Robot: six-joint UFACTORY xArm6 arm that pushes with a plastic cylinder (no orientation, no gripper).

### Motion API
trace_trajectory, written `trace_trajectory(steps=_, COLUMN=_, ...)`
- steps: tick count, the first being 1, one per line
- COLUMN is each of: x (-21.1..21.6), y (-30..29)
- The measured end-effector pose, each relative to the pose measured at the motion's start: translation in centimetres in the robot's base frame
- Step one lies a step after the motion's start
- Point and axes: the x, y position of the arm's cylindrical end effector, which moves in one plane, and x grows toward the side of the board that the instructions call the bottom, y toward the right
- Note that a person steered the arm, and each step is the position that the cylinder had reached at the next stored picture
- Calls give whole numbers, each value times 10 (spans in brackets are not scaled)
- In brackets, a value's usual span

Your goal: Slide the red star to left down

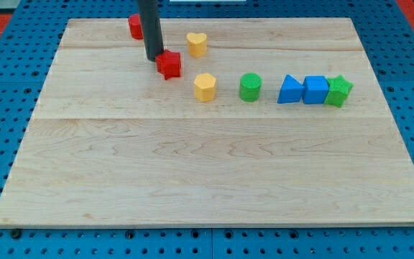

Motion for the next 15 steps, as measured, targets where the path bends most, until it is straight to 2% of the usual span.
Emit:
trace_trajectory(steps=1, x=8, y=-1)
trace_trajectory(steps=2, x=-22, y=3)
trace_trajectory(steps=3, x=-34, y=56)
trace_trajectory(steps=4, x=-1, y=97)
trace_trajectory(steps=7, x=17, y=-11)
trace_trajectory(steps=8, x=16, y=-10)
trace_trajectory(steps=9, x=-23, y=-23)
trace_trajectory(steps=10, x=-6, y=-66)
trace_trajectory(steps=11, x=28, y=-84)
trace_trajectory(steps=12, x=54, y=-37)
trace_trajectory(steps=13, x=38, y=-38)
trace_trajectory(steps=14, x=-13, y=-6)
trace_trajectory(steps=15, x=9, y=11)
